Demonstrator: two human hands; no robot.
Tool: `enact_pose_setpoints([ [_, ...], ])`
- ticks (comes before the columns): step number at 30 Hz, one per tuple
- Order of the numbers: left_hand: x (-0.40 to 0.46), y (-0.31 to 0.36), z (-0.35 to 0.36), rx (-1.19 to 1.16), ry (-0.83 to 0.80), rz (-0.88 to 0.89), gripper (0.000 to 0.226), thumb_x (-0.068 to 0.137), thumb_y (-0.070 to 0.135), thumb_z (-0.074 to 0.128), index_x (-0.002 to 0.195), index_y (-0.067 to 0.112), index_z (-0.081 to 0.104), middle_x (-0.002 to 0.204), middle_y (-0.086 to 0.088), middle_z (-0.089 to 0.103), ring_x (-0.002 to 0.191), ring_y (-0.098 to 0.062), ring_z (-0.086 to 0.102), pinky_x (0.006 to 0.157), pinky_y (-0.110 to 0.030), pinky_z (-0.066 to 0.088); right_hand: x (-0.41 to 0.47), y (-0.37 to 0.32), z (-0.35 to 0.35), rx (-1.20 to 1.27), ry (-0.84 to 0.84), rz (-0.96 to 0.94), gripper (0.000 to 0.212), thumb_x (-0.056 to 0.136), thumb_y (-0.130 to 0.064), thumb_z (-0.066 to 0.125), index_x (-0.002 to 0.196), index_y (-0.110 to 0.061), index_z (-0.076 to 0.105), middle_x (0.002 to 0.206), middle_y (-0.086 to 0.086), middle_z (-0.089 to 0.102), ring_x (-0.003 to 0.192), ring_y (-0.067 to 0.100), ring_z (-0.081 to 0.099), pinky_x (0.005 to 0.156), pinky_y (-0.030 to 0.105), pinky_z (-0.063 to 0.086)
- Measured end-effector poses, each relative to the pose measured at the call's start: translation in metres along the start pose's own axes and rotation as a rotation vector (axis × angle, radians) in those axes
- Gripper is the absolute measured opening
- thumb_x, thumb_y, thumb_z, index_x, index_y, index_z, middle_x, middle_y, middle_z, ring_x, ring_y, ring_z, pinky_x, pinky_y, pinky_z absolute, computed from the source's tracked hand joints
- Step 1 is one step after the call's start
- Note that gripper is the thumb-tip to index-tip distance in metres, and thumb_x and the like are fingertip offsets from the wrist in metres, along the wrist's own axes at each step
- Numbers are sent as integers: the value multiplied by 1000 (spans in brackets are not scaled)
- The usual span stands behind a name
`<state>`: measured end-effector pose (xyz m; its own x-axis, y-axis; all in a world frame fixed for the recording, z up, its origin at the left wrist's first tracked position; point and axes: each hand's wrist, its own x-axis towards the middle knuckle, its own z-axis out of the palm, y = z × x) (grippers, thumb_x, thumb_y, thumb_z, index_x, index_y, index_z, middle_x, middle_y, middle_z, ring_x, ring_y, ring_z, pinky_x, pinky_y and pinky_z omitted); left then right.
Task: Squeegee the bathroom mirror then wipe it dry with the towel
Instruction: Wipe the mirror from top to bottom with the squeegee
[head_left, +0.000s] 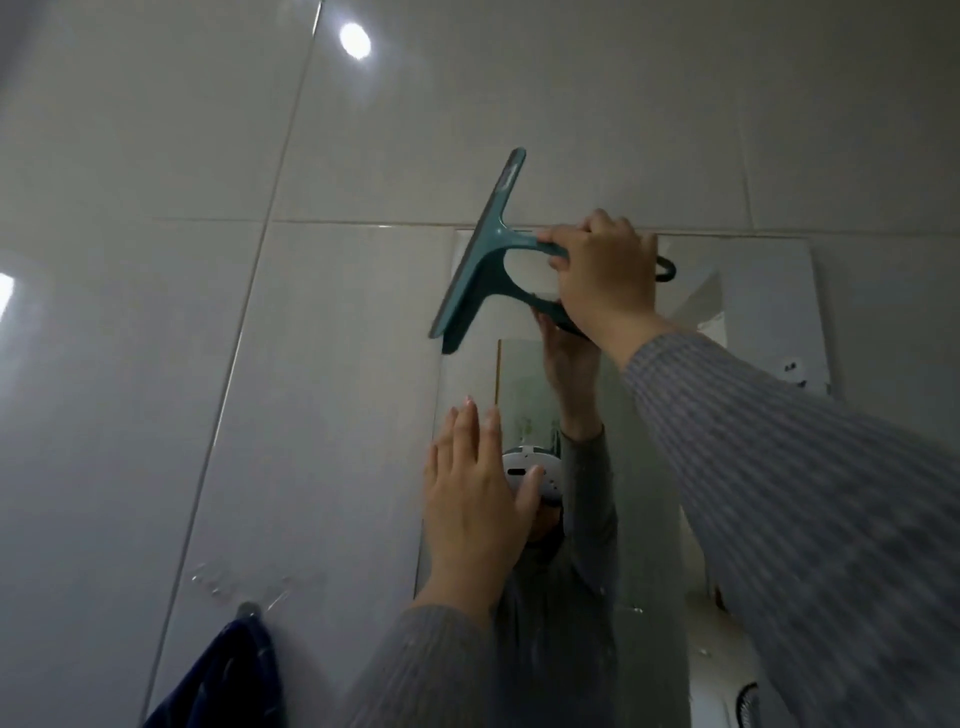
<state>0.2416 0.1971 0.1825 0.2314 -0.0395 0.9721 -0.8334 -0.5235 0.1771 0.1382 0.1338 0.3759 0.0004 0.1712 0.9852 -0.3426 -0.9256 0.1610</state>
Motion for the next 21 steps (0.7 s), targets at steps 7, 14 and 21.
enact_pose_setpoints([
  [7, 9, -3, 7, 89, -235, 2, 93, 83, 74, 33, 148, 25, -13, 157, -5, -23, 144, -23, -20, 119, -46, 6, 1, -16, 22, -89, -60, -7, 39, 97, -16, 51, 132, -33, 55, 121, 8, 59, 113, 30, 49, 93, 45, 36],
  [14, 9, 0, 5, 77, -219, -24, 99, 80, 72, 45, 149, 26, -9, 157, -2, -22, 144, -21, -17, 115, -40, 0, -4, 11, 1, -160, -118, -3, 40, 98, -18, 49, 135, -33, 52, 121, 11, 57, 114, 31, 47, 93, 43, 35],
  [21, 10, 5, 1, 78, -215, -45, 101, 79, 70, 51, 150, 23, -4, 159, -5, -15, 146, -23, -11, 116, -41, 6, -24, 73, -33, -248, -184, 118, 42, 96, -17, 51, 134, -34, 52, 125, 14, 55, 119, 35, 44, 97, 45, 31],
])
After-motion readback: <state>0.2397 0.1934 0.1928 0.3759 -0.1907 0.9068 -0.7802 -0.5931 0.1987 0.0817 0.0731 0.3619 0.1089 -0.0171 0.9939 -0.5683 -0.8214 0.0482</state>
